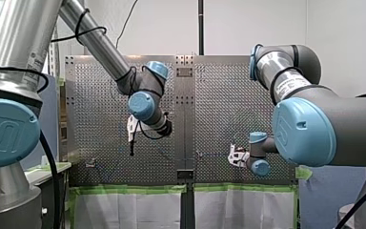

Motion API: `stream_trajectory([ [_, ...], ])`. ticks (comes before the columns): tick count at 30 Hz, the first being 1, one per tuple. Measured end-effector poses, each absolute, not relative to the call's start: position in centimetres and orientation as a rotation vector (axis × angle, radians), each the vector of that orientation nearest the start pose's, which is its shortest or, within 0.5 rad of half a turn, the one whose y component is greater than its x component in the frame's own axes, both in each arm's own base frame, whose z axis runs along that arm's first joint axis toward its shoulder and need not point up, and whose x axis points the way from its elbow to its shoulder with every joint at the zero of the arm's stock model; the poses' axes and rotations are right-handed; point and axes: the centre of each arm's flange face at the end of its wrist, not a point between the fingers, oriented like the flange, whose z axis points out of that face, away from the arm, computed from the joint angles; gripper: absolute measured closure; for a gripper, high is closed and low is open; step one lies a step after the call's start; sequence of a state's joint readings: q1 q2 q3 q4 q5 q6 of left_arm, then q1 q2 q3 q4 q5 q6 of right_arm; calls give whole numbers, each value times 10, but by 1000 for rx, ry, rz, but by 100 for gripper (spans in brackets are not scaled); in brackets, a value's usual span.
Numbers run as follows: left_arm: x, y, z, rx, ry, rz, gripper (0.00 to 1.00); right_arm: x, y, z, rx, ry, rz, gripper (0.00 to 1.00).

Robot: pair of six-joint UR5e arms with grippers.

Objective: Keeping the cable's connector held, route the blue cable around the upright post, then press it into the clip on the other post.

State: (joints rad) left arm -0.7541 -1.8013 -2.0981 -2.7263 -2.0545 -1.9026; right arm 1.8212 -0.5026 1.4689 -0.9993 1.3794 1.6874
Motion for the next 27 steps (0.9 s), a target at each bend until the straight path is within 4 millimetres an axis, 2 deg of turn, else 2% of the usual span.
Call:
stream_trajectory([
  [14,222,-326,203,37,1747,-321,0,321,-636,-52,1475,-1037,1618,100],
  [19,220,-324,216,20,1689,-349,0,321,-636,-52,1478,-1029,1611,100],
  [27,219,-324,219,16,1676,-355,0,321,-636,-52,1479,-1027,1609,100],
])
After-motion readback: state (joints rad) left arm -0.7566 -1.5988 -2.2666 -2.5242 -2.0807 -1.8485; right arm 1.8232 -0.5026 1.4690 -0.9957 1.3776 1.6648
